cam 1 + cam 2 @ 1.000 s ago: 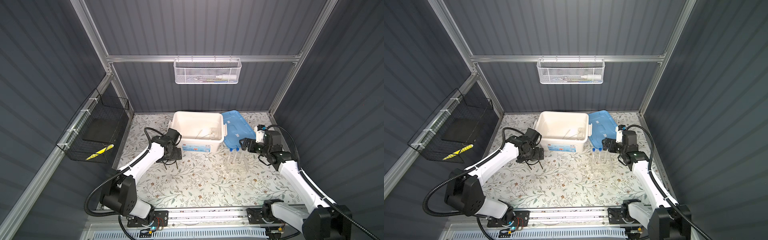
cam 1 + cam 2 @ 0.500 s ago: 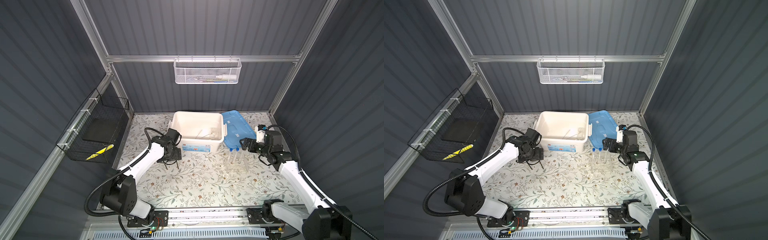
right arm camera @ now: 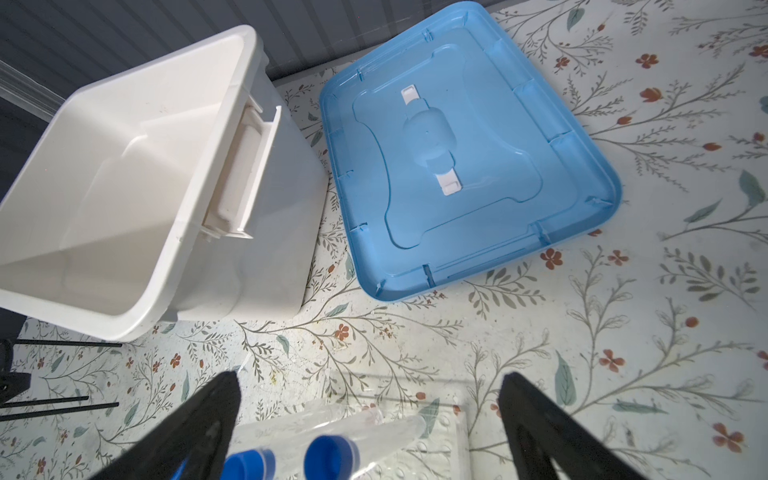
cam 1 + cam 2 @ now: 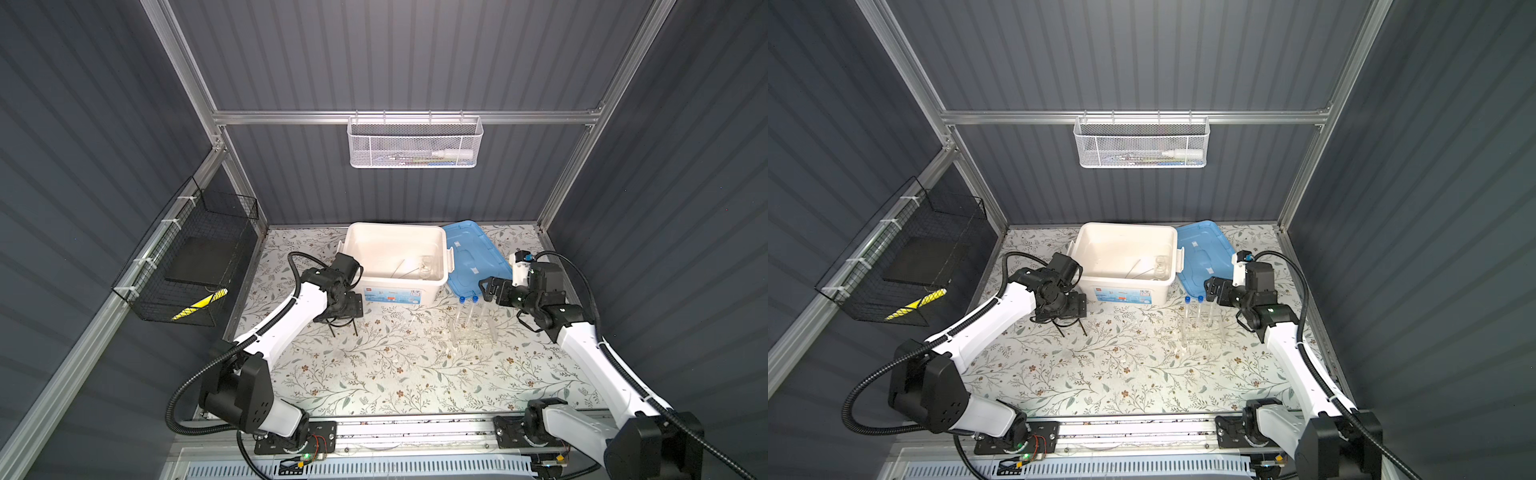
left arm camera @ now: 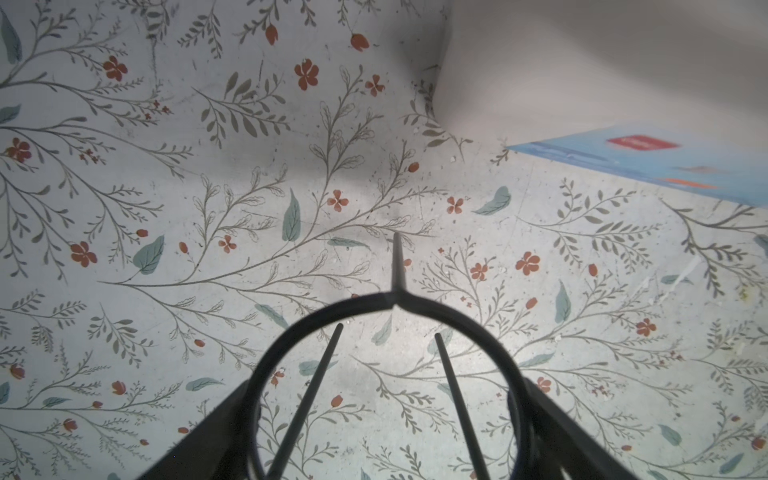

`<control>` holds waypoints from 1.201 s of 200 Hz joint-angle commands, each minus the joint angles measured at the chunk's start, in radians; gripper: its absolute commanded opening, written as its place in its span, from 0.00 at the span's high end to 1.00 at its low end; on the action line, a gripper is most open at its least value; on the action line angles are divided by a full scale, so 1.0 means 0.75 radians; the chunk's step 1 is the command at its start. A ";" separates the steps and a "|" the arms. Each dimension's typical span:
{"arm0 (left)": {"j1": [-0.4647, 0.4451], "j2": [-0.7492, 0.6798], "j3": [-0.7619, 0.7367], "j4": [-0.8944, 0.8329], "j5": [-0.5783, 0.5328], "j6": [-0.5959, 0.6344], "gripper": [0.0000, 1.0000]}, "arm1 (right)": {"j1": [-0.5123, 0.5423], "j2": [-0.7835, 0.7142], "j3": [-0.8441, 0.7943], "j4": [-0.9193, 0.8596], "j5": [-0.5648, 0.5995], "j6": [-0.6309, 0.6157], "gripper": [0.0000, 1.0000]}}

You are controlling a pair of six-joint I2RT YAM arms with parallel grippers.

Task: Organize the chemistry lab equipment
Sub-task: 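Lift the black ring stand with the left gripper toward the box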

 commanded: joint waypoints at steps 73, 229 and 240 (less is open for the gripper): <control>0.005 -0.082 0.222 -0.254 0.029 0.083 0.24 | -0.003 -0.013 0.013 0.006 -0.025 0.007 0.01; 0.005 0.046 0.912 -0.482 -0.093 0.227 0.30 | -0.003 0.014 0.041 0.009 -0.054 0.017 0.01; 0.005 0.087 0.968 -0.467 -0.095 0.250 0.30 | -0.003 0.012 0.041 0.007 -0.054 0.015 0.01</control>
